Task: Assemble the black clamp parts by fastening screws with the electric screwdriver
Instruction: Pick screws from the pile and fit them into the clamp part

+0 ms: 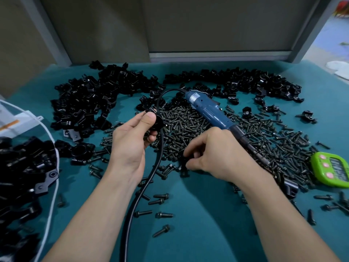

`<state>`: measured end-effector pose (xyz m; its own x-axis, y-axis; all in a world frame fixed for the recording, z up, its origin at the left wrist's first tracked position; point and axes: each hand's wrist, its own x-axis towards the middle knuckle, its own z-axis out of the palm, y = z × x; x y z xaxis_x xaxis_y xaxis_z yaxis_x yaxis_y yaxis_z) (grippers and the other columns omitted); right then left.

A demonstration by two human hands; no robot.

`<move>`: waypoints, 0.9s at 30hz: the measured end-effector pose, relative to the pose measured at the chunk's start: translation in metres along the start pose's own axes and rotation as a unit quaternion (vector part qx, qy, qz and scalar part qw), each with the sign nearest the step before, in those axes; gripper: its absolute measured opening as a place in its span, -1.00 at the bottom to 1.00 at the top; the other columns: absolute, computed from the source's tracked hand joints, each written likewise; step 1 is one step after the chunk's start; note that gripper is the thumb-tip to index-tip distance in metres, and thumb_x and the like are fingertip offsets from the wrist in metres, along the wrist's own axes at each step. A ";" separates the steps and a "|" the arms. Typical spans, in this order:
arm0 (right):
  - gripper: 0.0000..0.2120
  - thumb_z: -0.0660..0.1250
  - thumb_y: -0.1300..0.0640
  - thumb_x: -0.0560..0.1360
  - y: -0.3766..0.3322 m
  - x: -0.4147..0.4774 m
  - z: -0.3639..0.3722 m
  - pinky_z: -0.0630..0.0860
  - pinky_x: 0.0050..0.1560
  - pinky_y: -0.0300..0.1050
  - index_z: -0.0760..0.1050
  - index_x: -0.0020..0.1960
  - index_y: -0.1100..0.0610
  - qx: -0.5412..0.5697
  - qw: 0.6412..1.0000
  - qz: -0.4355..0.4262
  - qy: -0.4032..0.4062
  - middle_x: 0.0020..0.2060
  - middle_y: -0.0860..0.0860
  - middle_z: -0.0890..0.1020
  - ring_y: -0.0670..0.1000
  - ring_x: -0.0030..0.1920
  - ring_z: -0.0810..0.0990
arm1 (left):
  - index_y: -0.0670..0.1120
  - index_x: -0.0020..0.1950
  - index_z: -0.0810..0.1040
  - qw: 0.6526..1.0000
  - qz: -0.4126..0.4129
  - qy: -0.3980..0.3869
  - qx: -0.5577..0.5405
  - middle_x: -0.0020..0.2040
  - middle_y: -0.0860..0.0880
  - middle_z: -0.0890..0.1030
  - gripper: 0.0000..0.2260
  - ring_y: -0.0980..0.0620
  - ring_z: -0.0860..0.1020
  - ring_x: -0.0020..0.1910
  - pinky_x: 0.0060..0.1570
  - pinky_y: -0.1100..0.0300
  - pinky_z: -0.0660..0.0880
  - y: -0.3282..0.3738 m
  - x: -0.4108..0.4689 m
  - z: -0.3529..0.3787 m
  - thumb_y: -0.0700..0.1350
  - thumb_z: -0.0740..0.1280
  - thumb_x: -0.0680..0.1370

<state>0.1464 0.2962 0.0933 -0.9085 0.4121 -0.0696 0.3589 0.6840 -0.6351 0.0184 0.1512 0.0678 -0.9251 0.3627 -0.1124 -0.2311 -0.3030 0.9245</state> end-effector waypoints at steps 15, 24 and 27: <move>-0.76 0.63 -0.02 0.33 -0.005 -0.002 0.012 0.64 -0.14 -0.06 0.66 -0.05 -0.15 -0.098 0.994 0.018 0.033 -0.29 -0.13 0.65 0.00 -0.24 0.65 | -0.26 0.26 0.65 0.999 0.011 -0.027 0.024 -0.19 0.06 0.69 -0.72 0.19 0.55 -0.31 -0.29 0.34 0.49 -0.002 -0.001 0.001 -0.14 0.42 0.61; -0.80 0.55 0.15 0.33 -0.008 -0.004 0.015 0.66 -0.18 -0.02 0.54 -0.22 -0.03 -0.077 0.997 -0.009 0.017 -0.34 -0.09 0.64 -0.01 -0.26 0.64 | -0.30 0.20 0.66 0.998 0.029 -0.032 0.047 -0.17 0.01 0.69 -0.77 0.17 0.54 -0.32 -0.34 0.34 0.45 -0.005 -0.001 0.003 -0.19 0.41 0.61; -0.81 0.58 0.16 0.37 -0.005 -0.005 0.010 0.59 -0.29 -0.22 0.60 -0.23 -0.06 -0.014 1.000 0.005 0.011 -0.36 -0.13 0.65 -0.16 -0.35 0.61 | -0.30 0.23 0.66 0.997 0.037 -0.038 0.054 -0.15 0.00 0.69 -0.77 0.18 0.53 -0.31 -0.35 0.34 0.43 -0.006 0.000 0.003 -0.22 0.41 0.61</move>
<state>0.1465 0.2849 0.0896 -0.9000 0.4319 -0.0581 0.3738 0.6966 -0.6124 0.0209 0.1560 0.0631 -0.9121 0.4095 -0.0194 -0.1263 -0.2356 0.9636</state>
